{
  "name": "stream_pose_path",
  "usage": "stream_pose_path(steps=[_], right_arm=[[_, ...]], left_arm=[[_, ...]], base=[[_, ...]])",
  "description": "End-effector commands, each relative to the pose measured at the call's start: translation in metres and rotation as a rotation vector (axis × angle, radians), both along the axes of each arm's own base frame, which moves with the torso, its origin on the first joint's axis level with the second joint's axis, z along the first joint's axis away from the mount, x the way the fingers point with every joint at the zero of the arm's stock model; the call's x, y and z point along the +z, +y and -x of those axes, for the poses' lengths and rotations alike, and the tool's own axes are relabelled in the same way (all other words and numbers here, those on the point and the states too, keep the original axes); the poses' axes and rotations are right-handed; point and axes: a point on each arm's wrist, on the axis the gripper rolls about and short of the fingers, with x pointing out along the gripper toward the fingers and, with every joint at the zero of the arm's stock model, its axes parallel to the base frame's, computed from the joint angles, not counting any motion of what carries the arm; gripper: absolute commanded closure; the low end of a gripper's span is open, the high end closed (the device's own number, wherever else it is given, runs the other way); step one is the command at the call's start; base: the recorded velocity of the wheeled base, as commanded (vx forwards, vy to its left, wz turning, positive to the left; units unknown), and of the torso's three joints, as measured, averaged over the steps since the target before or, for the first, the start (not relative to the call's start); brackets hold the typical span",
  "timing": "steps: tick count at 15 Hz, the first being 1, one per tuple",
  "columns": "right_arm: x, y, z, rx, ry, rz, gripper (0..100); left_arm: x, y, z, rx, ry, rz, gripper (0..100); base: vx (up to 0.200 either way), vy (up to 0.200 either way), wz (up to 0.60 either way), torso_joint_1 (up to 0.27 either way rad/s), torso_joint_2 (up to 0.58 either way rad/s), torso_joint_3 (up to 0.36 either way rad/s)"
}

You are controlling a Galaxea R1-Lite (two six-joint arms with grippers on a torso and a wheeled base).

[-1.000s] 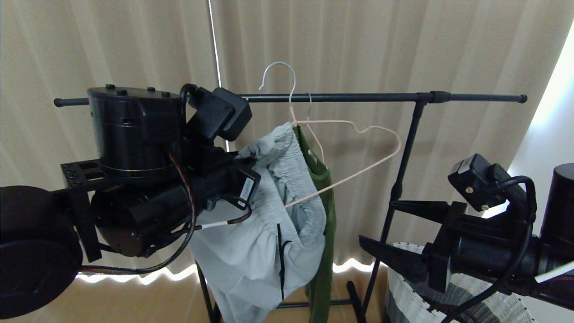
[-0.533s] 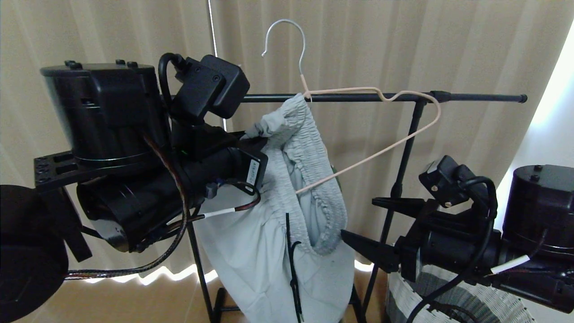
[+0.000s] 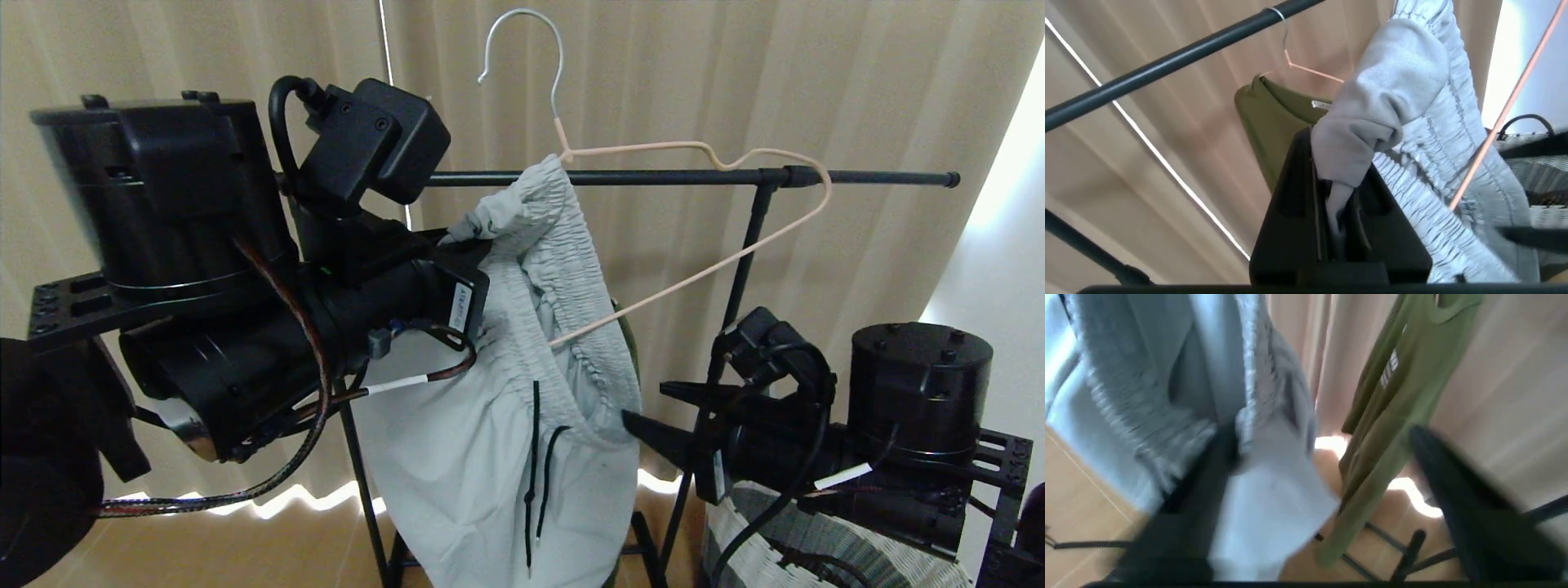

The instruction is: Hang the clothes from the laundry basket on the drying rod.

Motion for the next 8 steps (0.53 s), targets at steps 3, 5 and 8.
stream_pose_path(steps=[3, 5, 8], right_arm=[[0.008, -0.034, -0.007, -0.13, -0.026, -0.011, 100], [0.017, -0.056, -0.015, -0.217, -0.06, -0.029, 100], [0.032, -0.075, -0.03, -0.309, -0.115, -0.053, 100]], left_arm=[[0.001, 0.008, -0.001, 0.023, -0.007, -0.009, 100], [-0.004, 0.011, -0.001, 0.03, -0.005, -0.041, 100], [-0.018, 0.019, 0.0, 0.044, -0.006, -0.146, 100]], base=[[0.0, 0.0, 0.0, 0.0, 0.0, 0.0], [0.0, 0.0, 0.0, 0.0, 0.0, 0.0], [0.0, 0.0, 0.0, 0.0, 0.0, 0.0]])
